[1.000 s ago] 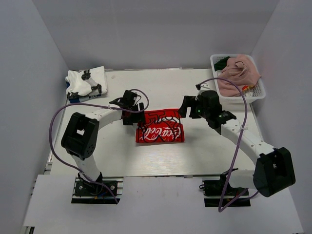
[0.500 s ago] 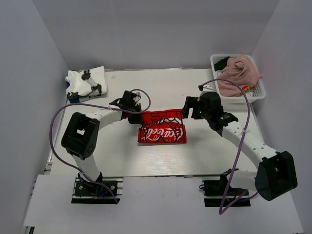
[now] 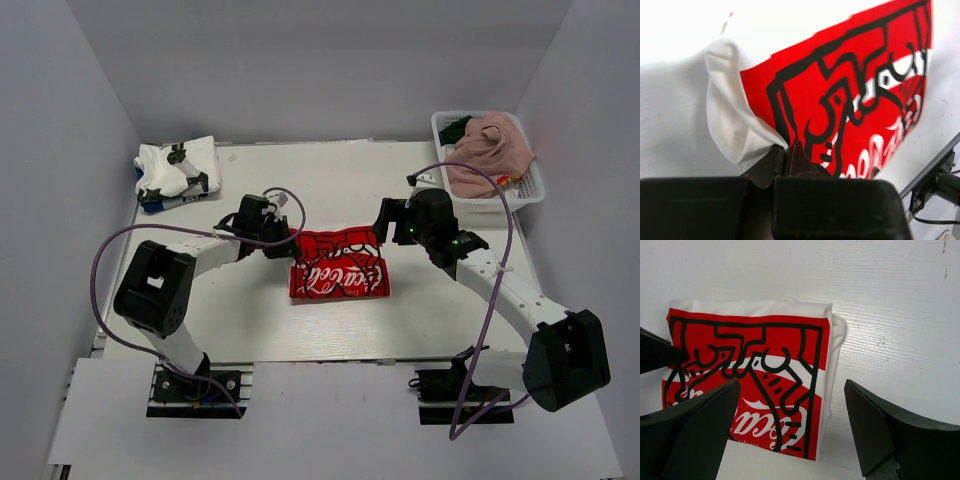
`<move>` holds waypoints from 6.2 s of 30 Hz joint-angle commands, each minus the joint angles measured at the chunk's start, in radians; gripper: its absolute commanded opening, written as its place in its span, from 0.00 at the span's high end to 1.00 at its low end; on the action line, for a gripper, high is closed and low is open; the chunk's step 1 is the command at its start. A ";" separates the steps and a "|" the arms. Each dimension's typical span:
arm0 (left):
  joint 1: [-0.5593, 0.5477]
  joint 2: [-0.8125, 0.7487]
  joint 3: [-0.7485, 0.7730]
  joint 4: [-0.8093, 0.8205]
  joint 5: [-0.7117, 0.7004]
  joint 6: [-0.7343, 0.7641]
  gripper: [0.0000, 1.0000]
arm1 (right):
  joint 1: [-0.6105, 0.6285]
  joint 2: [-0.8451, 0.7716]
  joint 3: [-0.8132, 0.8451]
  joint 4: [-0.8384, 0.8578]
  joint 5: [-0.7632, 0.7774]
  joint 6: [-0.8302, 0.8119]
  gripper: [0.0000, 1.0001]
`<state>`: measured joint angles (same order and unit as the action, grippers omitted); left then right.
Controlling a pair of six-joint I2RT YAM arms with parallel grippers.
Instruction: Fold and stack the t-shirts
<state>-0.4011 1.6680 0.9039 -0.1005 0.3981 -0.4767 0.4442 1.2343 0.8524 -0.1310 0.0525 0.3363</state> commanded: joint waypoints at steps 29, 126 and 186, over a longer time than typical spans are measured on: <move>0.065 0.005 0.053 -0.140 -0.084 0.130 0.01 | -0.001 -0.006 -0.010 0.016 -0.005 -0.031 0.10; 0.711 0.533 1.373 -0.550 -0.203 0.883 1.00 | 0.001 0.266 0.269 -0.172 0.129 -0.088 0.10; -0.011 -0.571 -0.053 -0.376 -0.588 -0.126 0.00 | -0.001 -0.366 -0.341 0.172 0.079 0.079 0.10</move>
<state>-0.3920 1.1828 0.8734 -0.3637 -0.0219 -0.4973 0.4454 0.9001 0.5358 -0.0978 0.1280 0.3901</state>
